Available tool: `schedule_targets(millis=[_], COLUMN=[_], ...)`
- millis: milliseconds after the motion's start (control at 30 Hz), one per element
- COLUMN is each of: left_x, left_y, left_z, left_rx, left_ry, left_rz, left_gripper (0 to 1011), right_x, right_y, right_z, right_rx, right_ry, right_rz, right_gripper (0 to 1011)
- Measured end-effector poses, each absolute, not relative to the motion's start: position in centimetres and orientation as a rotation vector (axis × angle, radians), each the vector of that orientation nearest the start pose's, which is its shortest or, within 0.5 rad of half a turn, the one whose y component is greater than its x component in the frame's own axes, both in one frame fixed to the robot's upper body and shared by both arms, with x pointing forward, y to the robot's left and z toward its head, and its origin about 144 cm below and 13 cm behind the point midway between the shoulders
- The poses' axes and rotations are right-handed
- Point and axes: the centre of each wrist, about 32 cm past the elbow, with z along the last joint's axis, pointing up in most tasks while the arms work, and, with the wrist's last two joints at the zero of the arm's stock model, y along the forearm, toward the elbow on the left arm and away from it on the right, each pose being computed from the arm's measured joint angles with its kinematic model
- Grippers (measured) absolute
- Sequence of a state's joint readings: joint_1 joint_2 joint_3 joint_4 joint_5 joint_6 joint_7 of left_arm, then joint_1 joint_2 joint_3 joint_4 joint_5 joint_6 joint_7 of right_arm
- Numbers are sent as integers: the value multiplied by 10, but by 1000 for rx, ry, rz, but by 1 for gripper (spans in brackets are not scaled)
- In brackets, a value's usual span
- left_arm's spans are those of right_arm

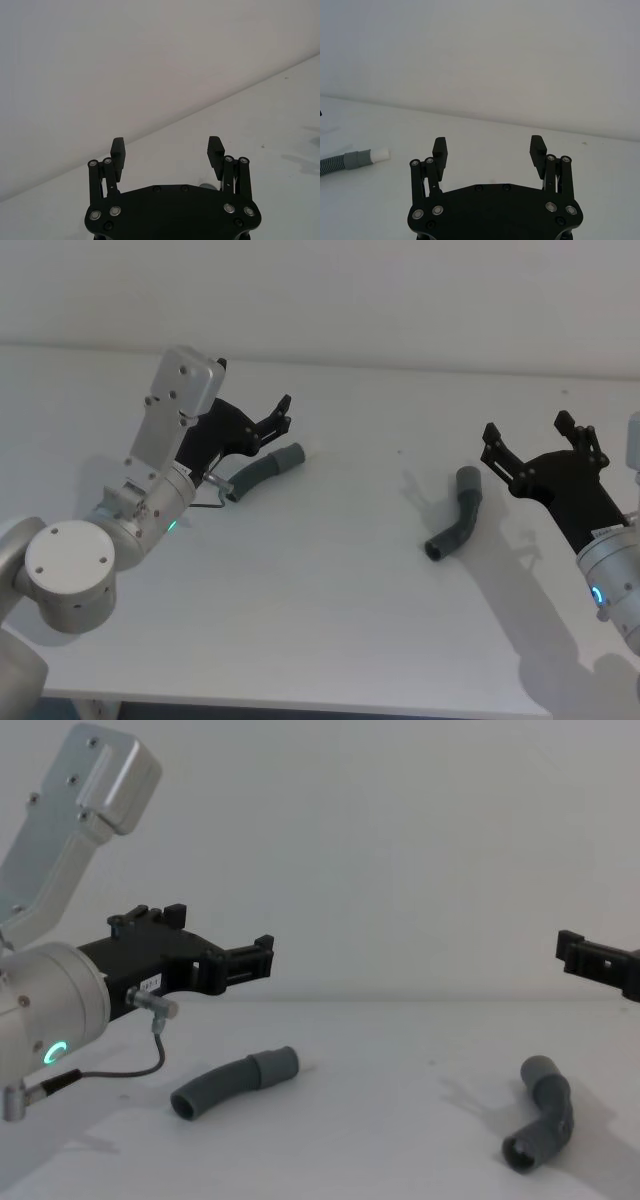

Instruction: Use both hands to pick up one end of the pipe from the table, align the ends, and insert them.

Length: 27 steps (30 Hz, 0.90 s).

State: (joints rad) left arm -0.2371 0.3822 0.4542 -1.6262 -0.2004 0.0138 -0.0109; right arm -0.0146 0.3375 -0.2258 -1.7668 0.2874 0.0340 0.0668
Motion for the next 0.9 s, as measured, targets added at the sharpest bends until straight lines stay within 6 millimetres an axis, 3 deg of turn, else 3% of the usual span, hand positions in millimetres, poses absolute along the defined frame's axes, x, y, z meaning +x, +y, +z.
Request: schedule_targets(millis=[900], left_x=[492], left_y=[198], left_z=[1204], left_rx=[61], left_ry=[-268], left_rz=[1124], left_gripper=[1000], right_x=[443], right_y=[-237], right_z=[1189], right_rx=[26], right_ry=[-75], right_rz=[-1230], right_gripper=[1002])
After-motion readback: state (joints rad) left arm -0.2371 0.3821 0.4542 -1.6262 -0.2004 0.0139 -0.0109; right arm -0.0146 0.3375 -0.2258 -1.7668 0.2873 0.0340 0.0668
